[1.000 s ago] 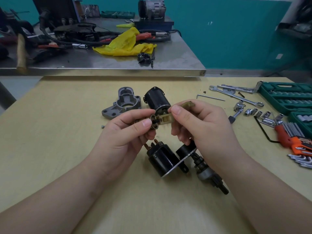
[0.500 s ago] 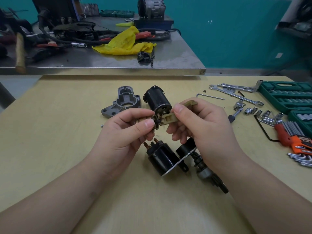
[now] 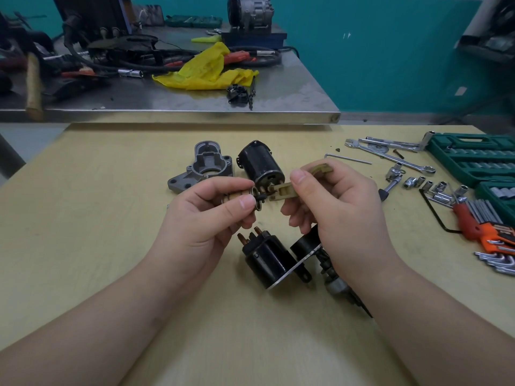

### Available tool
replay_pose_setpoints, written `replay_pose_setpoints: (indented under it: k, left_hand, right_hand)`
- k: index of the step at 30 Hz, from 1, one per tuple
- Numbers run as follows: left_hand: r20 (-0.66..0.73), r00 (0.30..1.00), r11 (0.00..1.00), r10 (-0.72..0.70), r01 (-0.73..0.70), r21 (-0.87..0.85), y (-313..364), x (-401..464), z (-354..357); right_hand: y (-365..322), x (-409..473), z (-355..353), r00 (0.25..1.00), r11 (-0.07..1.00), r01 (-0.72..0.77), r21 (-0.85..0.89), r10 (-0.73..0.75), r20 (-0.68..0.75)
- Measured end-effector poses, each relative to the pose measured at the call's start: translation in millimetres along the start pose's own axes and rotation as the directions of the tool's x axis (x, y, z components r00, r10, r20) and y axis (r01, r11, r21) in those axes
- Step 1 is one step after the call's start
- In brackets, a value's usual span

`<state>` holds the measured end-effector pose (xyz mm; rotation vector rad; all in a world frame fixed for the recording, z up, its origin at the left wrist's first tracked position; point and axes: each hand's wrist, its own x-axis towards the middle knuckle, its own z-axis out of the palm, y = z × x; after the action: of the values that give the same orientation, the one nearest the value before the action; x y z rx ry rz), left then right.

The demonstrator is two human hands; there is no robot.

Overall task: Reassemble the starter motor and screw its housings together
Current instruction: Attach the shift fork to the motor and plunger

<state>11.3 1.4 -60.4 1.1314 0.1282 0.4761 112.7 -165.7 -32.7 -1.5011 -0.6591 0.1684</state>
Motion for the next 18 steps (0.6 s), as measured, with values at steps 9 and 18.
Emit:
replay_pose_setpoints:
  k: [9,18]
  left_hand:
    - [-0.003,1.000,1.000,-0.018,0.018,0.001,2.0,-3.3,3.7]
    - [0.041,0.998,0.998,-0.050,0.051,-0.029,5.2,-5.5,5.6]
  right_hand:
    - [1.2,0.5,1.1,0.997,1.000,-0.020,-0.001,0.020,0.080]
    - [-1.6,1.7,-3.2,0.988,0.992,-0.064,0.111,0.047,0.144]
